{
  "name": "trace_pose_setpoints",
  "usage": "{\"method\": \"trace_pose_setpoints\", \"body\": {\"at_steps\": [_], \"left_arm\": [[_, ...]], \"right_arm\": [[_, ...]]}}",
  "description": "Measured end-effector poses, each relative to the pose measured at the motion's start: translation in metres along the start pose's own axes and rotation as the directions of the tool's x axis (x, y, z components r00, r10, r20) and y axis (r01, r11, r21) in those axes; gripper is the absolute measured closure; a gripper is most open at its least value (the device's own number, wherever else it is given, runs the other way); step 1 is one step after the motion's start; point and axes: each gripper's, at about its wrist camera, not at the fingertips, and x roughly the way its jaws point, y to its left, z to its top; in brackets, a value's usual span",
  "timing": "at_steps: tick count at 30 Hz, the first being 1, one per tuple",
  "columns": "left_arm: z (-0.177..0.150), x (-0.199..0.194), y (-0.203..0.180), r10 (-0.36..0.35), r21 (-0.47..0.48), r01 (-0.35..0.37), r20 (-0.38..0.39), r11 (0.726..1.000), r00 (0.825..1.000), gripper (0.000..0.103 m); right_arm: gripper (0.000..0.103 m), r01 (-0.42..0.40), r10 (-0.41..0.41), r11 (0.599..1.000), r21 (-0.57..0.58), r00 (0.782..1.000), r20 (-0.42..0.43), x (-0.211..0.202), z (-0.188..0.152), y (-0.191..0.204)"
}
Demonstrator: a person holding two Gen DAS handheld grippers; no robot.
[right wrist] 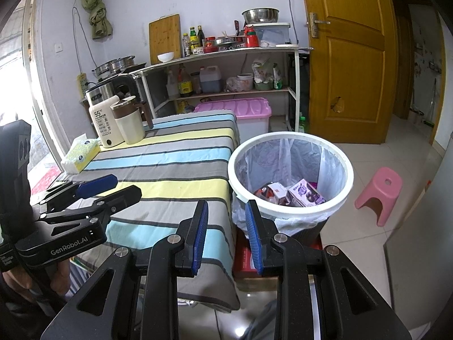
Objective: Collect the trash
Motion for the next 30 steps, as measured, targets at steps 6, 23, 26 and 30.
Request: {"method": "trace_pose_setpoints", "body": {"at_steps": [6, 23, 26, 30], "left_arm": [[-0.0017, 0.0, 0.0006, 0.007, 0.0, -0.007, -0.003, 1.0, 1.0, 0.047], [-0.0049, 0.0017, -0.0002, 0.012, 0.005, -0.011, -0.012, 1.0, 1.0, 0.047], [-0.0052, 0.0019, -0.0024, 0.008, 0.006, -0.008, -0.014, 1.0, 1.0, 0.047], [-0.0049, 0.0022, -0.0035, 0.008, 0.007, -0.008, -0.015, 1.0, 1.0, 0.047]], "right_arm": [[0.075, 0.0, 0.0, 1.0, 0.001, 1.0, 0.0, 0.0002, 0.0007, -0.0007], [0.075, 0.0, 0.0, 1.0, 0.0, 1.0, 0.0, -0.0002, 0.0, 0.0006], [0.075, 0.0, 0.0, 1.0, 0.0, 1.0, 0.0, -0.0001, 0.0002, 0.0003], [0.075, 0.0, 0.0, 1.0, 0.0, 1.0, 0.0, 0.0001, 0.0006, -0.0002]]}}
